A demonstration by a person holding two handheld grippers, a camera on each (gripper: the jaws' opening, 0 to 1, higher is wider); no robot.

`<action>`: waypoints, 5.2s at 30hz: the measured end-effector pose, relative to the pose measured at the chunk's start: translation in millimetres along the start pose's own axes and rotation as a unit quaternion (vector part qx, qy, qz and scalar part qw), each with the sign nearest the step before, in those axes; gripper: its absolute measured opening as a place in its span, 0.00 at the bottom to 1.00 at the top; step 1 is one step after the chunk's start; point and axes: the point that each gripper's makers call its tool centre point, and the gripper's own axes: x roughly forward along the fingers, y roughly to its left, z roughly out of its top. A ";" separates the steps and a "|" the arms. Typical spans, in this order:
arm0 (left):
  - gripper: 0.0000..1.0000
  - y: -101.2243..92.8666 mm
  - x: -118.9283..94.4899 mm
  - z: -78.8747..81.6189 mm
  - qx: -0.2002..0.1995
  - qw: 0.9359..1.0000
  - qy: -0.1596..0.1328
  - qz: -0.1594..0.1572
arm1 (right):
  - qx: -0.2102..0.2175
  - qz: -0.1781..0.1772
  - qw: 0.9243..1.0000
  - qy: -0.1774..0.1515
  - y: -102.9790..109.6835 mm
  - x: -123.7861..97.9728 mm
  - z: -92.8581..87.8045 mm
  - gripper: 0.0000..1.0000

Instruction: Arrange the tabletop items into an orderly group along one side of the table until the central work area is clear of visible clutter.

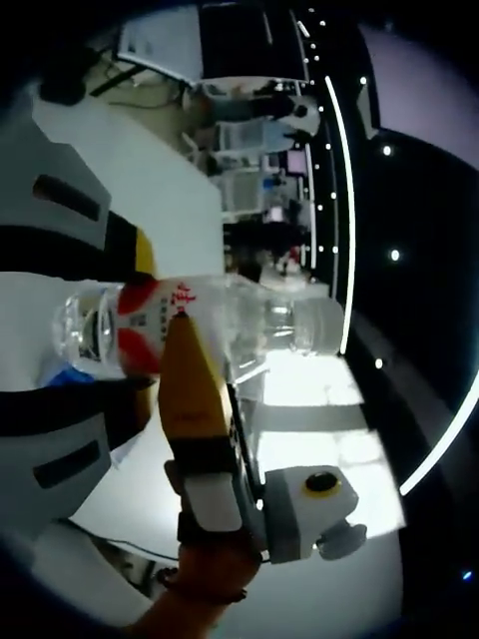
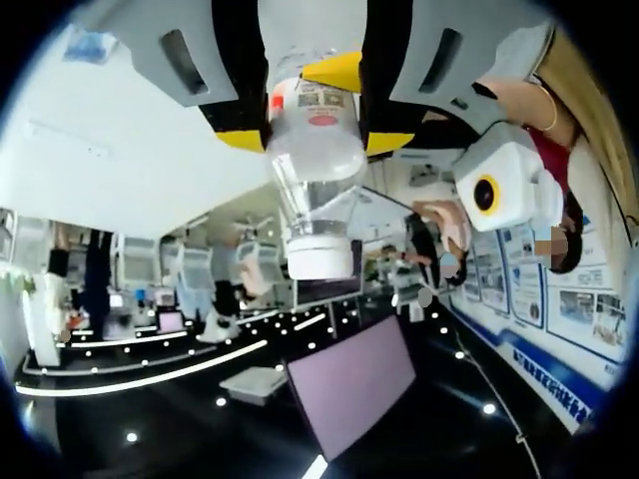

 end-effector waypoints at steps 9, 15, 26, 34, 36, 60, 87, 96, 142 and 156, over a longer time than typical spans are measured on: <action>0.37 1.6 -1.2 6.4 0.050 0.999 -0.011 0.010 | -0.024 -0.007 1.000 0.002 3.9 3.6 2.8 0.34; 0.38 3.8 -2.7 12.1 0.062 0.998 -0.024 0.015 | -0.024 -0.007 1.000 0.015 3.2 6.7 -4.3 0.34; 0.36 2.2 -3.7 12.9 0.067 0.997 -0.025 0.016 | 0.004 0.004 1.000 0.019 1.0 6.4 -6.9 0.35; 0.34 2.5 -5.3 10.8 0.050 0.998 -0.020 0.016 | 0.044 0.007 0.999 0.016 0.7 6.0 -9.5 0.37; 0.34 2.6 -5.6 9.7 0.051 0.998 -0.017 0.016 | 0.050 0.009 0.999 0.016 1.3 6.7 -11.1 0.37; 0.34 11.4 -3.8 9.2 0.018 0.999 -0.019 0.021 | 0.113 -0.021 0.993 -0.018 -21.8 -33.7 3.2 0.82; 0.34 21.6 24.9 33.2 0.044 0.999 -0.011 -0.010 | 0.059 -0.103 0.992 0.053 -52.5 -90.1 -38.5 0.99; 0.34 47.0 39.4 48.5 0.060 0.998 -0.020 0.003 | 0.070 -0.135 0.986 0.068 -67.7 -108.6 -53.5 0.99; 0.33 170.1 221.0 -32.7 0.030 0.994 0.019 0.101 | 0.160 -0.184 0.957 0.157 -111.8 -139.9 -153.7 0.99; 0.34 192.3 249.6 -73.4 0.026 0.986 0.035 0.162 | 0.167 -0.192 0.951 0.176 -116.6 -147.9 -163.0 0.99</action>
